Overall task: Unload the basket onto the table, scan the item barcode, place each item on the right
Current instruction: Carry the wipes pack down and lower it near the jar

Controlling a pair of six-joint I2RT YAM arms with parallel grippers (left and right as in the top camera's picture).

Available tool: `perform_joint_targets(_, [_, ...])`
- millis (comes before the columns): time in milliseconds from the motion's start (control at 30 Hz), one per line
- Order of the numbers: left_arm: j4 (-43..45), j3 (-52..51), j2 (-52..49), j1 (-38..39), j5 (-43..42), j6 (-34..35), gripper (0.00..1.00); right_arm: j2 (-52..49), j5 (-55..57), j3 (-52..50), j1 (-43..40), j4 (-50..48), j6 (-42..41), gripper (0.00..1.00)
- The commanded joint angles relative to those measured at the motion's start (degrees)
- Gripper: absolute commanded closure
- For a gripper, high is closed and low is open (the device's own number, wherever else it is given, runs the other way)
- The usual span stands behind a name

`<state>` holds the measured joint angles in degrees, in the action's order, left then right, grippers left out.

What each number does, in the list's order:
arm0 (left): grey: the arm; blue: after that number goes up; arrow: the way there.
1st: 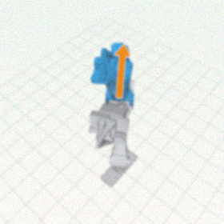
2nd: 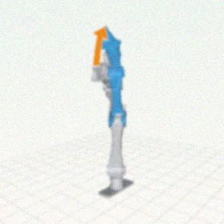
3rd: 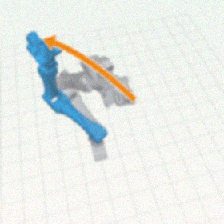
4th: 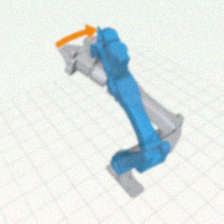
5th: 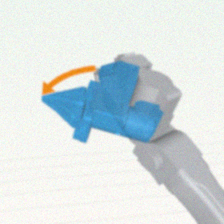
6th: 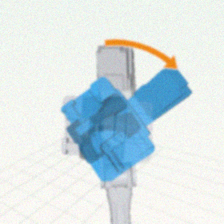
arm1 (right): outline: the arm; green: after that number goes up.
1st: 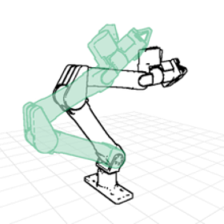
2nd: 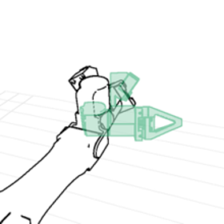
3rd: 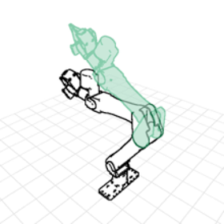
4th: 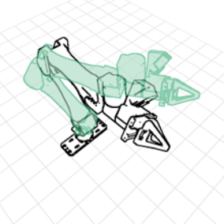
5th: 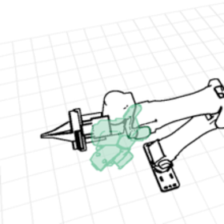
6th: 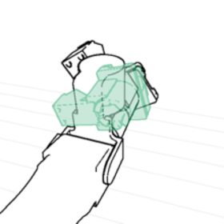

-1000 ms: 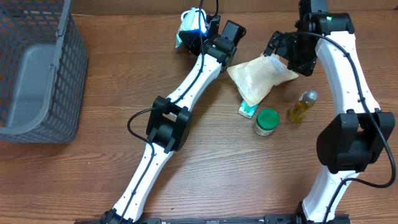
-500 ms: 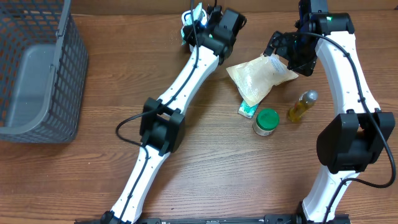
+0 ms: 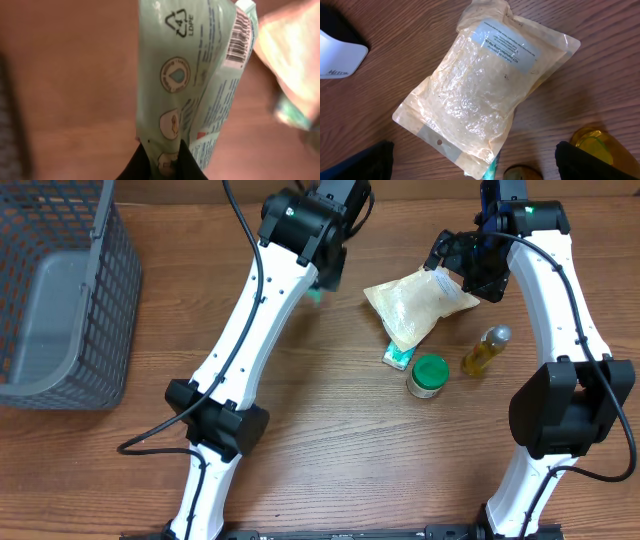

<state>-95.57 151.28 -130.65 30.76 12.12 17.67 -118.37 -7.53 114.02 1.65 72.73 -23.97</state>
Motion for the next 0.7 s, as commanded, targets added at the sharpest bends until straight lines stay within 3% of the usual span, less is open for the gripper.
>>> perform_joint_targets(0, [-1.2,-0.6,-2.3,-0.3,-14.8,2.4,0.96,0.4,-0.2,1.6,0.2,-0.2,0.0,0.0])
perform_joint_targets(100, [-1.2,-2.5,-2.5,-0.2,-21.1,1.6,0.96,0.4,-0.2,1.6,0.2,-0.2,0.0,0.0])
perform_joint_targets(300, [-1.2,-7.6,-2.5,0.1,-22.0,2.3,0.96,0.4,-0.2,1.6,0.2,-0.2,0.0,0.0])
perform_joint_targets(400, [-0.5,-12.2,-2.5,0.6,-22.3,6.6,0.96,0.4,-0.3,1.6,0.2,-0.2,0.0,0.0])
perform_joint_targets(667, [7.7,-28.7,-2.5,2.8,-22.1,9.7,0.96,0.4,-0.2,1.6,0.2,-0.2,0.0,0.0])
